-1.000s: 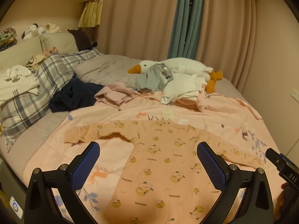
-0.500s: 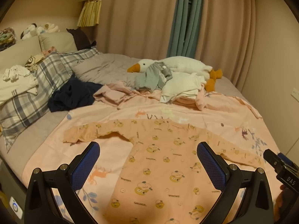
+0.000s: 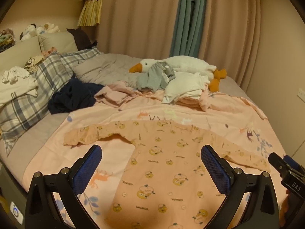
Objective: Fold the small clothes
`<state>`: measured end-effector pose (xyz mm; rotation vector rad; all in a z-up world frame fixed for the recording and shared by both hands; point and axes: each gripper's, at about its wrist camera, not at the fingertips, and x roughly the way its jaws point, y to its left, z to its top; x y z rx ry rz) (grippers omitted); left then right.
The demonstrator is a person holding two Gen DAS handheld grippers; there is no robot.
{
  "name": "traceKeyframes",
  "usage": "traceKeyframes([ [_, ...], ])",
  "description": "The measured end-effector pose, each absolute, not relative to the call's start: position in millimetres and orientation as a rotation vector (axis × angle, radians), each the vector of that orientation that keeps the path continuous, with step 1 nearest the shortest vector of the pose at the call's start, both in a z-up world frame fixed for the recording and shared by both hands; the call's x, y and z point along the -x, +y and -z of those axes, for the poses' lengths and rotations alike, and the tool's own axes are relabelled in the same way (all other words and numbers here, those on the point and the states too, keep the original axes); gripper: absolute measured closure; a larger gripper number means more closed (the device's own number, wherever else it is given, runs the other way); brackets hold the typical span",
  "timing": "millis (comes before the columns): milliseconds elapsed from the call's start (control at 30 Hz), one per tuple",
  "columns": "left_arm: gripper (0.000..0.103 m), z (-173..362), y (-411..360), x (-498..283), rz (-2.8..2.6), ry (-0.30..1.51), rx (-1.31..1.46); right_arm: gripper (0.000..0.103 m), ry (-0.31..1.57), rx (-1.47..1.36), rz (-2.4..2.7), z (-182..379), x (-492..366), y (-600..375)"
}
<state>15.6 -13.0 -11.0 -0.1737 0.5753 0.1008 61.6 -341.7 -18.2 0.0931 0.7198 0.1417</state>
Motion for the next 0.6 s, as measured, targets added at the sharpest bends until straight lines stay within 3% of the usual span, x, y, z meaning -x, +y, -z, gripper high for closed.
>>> traceKeyframes([
  [600, 0.000, 13.5, -15.9, -15.9, -0.095, 0.579, 0.173, 0.000, 0.721, -0.082, -0.141, 18.7, -60.6, -339.1],
])
